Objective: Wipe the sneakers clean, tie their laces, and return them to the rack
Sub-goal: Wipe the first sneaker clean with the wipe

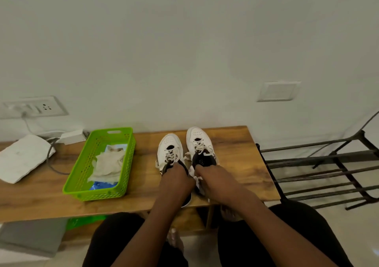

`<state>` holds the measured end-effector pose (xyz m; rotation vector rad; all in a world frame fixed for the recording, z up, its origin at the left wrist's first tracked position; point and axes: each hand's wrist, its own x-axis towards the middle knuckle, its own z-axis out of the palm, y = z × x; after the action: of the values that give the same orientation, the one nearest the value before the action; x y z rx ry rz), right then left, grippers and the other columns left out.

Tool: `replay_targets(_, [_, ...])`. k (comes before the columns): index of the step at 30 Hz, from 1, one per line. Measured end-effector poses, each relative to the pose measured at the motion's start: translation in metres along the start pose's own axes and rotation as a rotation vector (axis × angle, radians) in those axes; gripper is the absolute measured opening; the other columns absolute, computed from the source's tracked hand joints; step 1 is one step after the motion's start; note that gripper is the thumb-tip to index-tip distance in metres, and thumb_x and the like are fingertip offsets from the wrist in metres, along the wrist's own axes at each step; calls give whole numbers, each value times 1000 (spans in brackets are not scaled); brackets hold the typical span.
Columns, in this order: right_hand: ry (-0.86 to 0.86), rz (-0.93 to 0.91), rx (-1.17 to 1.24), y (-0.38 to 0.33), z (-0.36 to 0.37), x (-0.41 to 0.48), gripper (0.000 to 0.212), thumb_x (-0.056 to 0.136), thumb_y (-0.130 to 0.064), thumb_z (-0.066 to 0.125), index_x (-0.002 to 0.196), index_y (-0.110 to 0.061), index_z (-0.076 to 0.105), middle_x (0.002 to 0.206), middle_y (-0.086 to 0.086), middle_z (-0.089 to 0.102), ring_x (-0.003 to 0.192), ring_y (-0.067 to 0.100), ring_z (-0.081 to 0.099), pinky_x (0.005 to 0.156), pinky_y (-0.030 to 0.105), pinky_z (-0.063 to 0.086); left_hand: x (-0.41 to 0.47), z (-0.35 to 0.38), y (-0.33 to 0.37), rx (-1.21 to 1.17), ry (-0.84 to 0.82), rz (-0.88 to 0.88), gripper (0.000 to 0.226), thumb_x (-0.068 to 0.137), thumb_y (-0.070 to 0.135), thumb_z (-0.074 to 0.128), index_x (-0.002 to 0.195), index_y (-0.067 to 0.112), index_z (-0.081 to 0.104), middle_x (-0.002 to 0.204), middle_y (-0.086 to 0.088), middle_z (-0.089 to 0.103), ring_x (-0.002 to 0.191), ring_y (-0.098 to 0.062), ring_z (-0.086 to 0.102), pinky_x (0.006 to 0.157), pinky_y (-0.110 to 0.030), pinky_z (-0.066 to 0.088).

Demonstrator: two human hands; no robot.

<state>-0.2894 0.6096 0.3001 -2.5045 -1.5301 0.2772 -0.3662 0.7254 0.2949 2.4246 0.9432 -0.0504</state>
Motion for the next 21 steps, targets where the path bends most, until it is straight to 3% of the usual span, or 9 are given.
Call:
replay_targets(2, [-30, 2, -19, 7, -3, 5, 19, 92, -27, 52, 108, -15, 50, 100, 9, 65, 90, 31, 62, 68, 32, 37, 12, -3, 3, 93, -57, 43, 7, 87, 16, 55, 82, 12, 55, 70, -1, 54, 74, -23, 60, 61, -30, 45])
replay_targets(6, [-195, 82, -3, 21, -3, 23, 19, 91, -22, 57, 108, -15, 55, 103, 7, 62, 94, 26, 59, 74, 35, 48, 42, 1, -1, 168, -175, 83, 20, 91, 23, 53, 90, 7, 64, 92, -11, 69, 91, -29, 68, 74, -36, 53])
replay_targets(9, [-376, 95, -45, 24, -9, 49, 19, 89, -20, 59, 106, -12, 61, 103, 6, 64, 93, 25, 61, 76, 37, 53, 52, 6, -11, 170, -167, 28, 18, 90, 25, 55, 89, 12, 67, 89, -6, 69, 89, -23, 68, 65, -31, 47])
replay_targets(12, [-513, 41, -93, 10, -8, 67, 13, 90, -15, 56, 96, -7, 64, 96, 12, 67, 85, 28, 64, 75, 42, 56, 42, 3, -18, 64, -158, -6, 22, 95, 29, 51, 90, 13, 66, 97, -6, 70, 92, -23, 66, 67, -28, 41])
replay_targets(15, [-346, 78, -13, -1, -13, 70, 18, 92, -18, 53, 108, -15, 60, 109, 9, 65, 98, 29, 62, 83, 39, 52, 39, -6, -32, -117, -143, -53, 21, 93, 30, 51, 93, 13, 64, 98, -7, 69, 93, -24, 64, 77, -31, 50])
replay_targets(17, [-213, 80, -5, -1, -18, 65, 25, 92, -22, 54, 117, -21, 58, 115, 3, 63, 106, 24, 59, 84, 34, 48, 40, -11, -47, -210, -141, -109, 21, 87, 27, 59, 99, 13, 68, 94, -6, 67, 88, -23, 63, 74, -31, 51])
replay_targets(21, [-66, 77, 123, 7, -13, 54, 10, 88, -20, 56, 98, -23, 58, 98, -2, 64, 94, 18, 58, 68, 27, 40, 35, -15, -63, -468, -107, -176, 13, 72, 29, 73, 72, 16, 71, 70, -3, 67, 71, -20, 65, 66, -33, 49])
